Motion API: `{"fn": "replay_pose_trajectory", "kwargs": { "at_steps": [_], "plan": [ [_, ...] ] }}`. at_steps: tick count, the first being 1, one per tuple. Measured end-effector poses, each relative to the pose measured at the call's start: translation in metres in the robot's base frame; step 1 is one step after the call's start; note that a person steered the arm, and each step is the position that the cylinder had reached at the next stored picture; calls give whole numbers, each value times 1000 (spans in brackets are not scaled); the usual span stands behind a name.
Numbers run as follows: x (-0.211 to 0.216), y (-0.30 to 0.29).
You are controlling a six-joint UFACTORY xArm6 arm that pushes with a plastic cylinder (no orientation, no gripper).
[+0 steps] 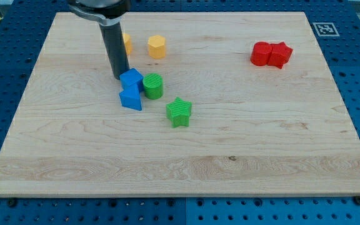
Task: Adjust the yellow blocks parallel
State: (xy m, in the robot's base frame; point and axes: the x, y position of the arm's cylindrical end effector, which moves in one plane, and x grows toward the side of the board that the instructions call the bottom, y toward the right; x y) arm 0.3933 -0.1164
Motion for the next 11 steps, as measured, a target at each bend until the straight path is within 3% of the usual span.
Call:
{"fn": "replay_pose_trajectory", "kwargs": {
  "at_steps": [1,3,4,5,6,7,11],
  "plan": [
    [-5,-6],
    [-26,-79],
    [-45,-84],
    [-93,-89],
    [-103,-51],
    [-85,11],
    [-98,62]
  ]
}}
